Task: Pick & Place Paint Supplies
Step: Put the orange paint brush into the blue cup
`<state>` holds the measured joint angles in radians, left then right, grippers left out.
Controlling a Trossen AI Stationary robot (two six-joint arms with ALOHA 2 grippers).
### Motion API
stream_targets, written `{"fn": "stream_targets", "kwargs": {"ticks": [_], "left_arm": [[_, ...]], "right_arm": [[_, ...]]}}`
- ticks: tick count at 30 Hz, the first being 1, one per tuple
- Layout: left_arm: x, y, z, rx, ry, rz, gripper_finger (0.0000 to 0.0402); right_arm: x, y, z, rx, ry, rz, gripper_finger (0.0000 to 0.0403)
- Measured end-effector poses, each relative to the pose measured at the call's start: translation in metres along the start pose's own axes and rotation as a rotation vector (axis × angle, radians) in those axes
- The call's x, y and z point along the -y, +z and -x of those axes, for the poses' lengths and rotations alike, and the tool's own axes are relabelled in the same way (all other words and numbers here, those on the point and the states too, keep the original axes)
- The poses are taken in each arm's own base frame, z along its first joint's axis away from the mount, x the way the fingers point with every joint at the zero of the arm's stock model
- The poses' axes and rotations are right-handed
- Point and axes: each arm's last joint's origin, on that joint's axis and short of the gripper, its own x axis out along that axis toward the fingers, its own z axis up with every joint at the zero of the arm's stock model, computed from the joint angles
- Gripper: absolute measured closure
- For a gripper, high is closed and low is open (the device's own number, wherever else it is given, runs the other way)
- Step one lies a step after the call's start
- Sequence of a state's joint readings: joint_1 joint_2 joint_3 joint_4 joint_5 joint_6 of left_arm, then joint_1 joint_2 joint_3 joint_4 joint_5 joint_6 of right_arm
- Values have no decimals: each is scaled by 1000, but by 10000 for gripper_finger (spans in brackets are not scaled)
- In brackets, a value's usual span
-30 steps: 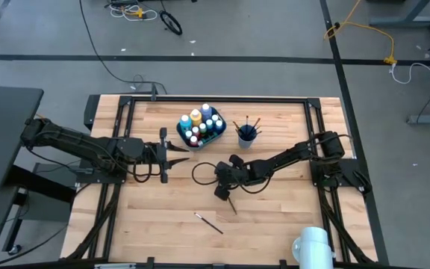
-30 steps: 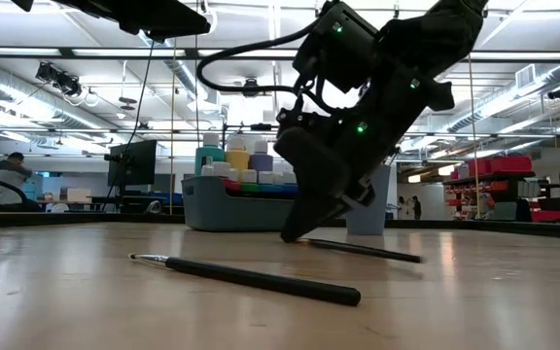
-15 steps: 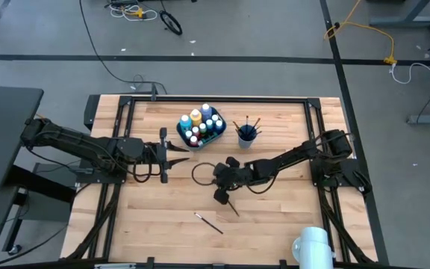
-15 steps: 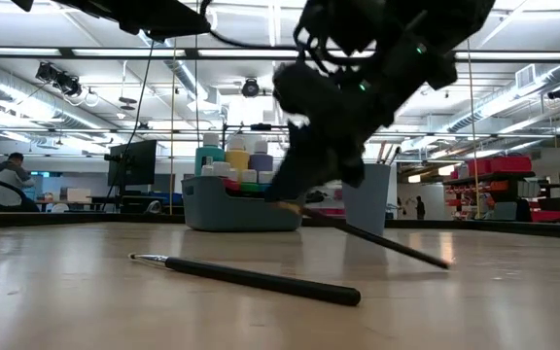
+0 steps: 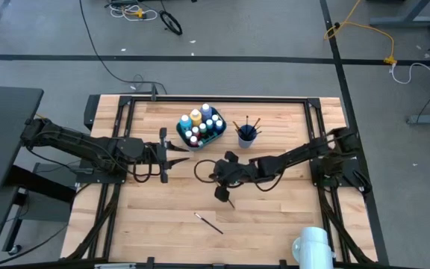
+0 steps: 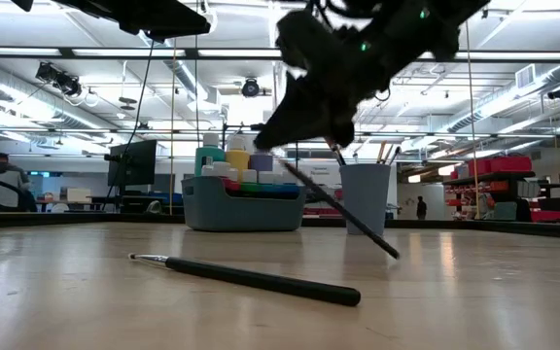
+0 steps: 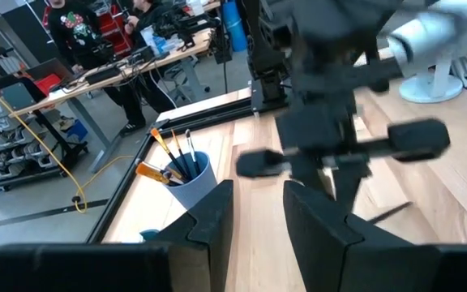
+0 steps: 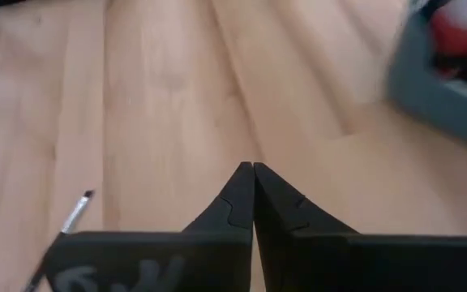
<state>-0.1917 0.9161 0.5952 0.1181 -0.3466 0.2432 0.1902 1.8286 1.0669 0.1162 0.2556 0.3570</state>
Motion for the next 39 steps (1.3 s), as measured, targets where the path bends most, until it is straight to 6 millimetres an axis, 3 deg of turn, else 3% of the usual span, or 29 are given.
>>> {"fn": "stream_targets", "kwargs": {"ticks": [13, 23, 28, 34, 39], "left_arm": [[0, -1, 0, -5, -1, -2, 283], [0, -1, 0, -5, -1, -2, 283], [0, 0, 0, -4, -1, -2, 283], [0, 0, 0, -4, -1, -2, 283], [0, -1, 0, -5, -4, -1, 283]], "right_arm": [[15, 43, 86, 125, -309, 123, 403], [39, 73, 149, 288, -894, 254, 403], [57, 78, 152, 264, -1040, 246, 403], [90, 79, 133, 228, -1092, 192, 403], [117, 65, 116, 249, -1058, 151, 403]]}}
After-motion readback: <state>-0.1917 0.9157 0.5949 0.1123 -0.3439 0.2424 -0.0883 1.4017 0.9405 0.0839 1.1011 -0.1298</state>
